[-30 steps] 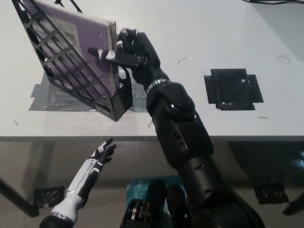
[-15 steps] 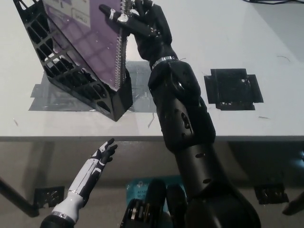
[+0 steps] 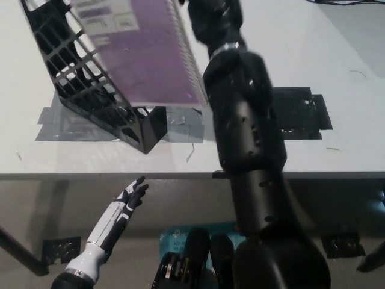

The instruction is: A shelf with a book inside it is placed on the center of the desk infront of the robot. The robot uses its right hand to grab the book, take it out and hand it to a person.

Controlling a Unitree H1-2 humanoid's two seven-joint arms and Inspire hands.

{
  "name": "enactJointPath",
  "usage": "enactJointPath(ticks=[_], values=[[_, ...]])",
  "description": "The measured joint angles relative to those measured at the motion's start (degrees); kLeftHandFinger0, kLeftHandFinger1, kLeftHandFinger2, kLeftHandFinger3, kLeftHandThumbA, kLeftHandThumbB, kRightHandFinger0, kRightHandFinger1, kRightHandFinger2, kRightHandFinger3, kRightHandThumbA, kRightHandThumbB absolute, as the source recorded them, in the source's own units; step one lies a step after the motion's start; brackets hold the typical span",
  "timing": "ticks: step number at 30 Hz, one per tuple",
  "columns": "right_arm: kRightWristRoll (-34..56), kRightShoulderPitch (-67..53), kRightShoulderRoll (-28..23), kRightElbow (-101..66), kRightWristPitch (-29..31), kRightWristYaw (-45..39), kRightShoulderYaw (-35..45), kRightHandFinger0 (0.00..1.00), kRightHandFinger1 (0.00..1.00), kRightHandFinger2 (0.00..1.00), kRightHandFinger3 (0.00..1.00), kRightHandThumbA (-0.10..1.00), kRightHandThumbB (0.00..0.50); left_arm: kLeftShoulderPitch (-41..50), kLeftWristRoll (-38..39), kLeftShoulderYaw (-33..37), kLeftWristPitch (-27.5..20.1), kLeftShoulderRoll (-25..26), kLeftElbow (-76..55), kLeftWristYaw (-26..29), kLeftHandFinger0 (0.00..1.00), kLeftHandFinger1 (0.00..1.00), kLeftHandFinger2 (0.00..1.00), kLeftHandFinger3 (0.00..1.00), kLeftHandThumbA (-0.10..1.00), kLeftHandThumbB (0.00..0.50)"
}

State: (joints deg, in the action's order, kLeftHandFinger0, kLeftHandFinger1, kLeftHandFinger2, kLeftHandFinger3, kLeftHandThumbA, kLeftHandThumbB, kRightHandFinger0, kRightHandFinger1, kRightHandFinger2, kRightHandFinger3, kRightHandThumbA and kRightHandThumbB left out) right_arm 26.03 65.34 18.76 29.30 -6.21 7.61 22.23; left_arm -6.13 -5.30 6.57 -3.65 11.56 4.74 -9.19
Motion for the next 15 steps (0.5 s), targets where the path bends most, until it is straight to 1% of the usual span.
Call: enactJointPath(ticks=[2,5,7,12,14,15], values=[[1.8,1.1,-0.2,-0.7,-0.3,0.3,1.4,0.0,0.0,0.0,0.0,0.96,0.0,0.0,0.0,0.0,0.0,0.0,0.0,0.0,1.0,1.0,1.0,1.0,1.0,0.351],[4.7,2.4,-0.8,-1.2,-0.7,1.0,3.5,0.0,0.0,0.0,0.0,0.91,0.0,0.1,0.0,0.0,0.0,0.0,0.0,0.0,1.0,1.0,1.0,1.0,1.0,0.349],[6.1,2.8,-1.2,-1.5,-1.0,1.4,4.6,0.0,0.0,0.0,0.0,0.91,0.0,0.2,0.0,0.0,0.0,0.0,0.0,0.0,1.0,1.0,1.0,1.0,1.0,0.359],[10.0,3.5,-2.6,-2.8,-1.8,3.2,7.5,0.0,0.0,0.0,0.0,0.88,0.0,0.6,0.0,0.0,0.0,0.0,0.0,0.0,1.0,1.0,1.0,1.0,1.0,0.333],[11.8,3.8,-3.8,-3.1,-2.2,3.8,8.7,0.0,0.0,0.0,0.0,0.89,0.0,0.8,0.0,-0.1,0.0,0.0,0.0,0.0,1.0,1.0,1.0,1.0,1.0,0.363],[12.1,3.8,-4.1,-3.1,-2.2,4.0,8.9,0.0,0.0,0.0,0.0,0.89,0.0,0.8,0.0,-0.1,0.0,0.0,0.0,0.0,1.0,1.0,1.0,1.0,1.0,0.366]])
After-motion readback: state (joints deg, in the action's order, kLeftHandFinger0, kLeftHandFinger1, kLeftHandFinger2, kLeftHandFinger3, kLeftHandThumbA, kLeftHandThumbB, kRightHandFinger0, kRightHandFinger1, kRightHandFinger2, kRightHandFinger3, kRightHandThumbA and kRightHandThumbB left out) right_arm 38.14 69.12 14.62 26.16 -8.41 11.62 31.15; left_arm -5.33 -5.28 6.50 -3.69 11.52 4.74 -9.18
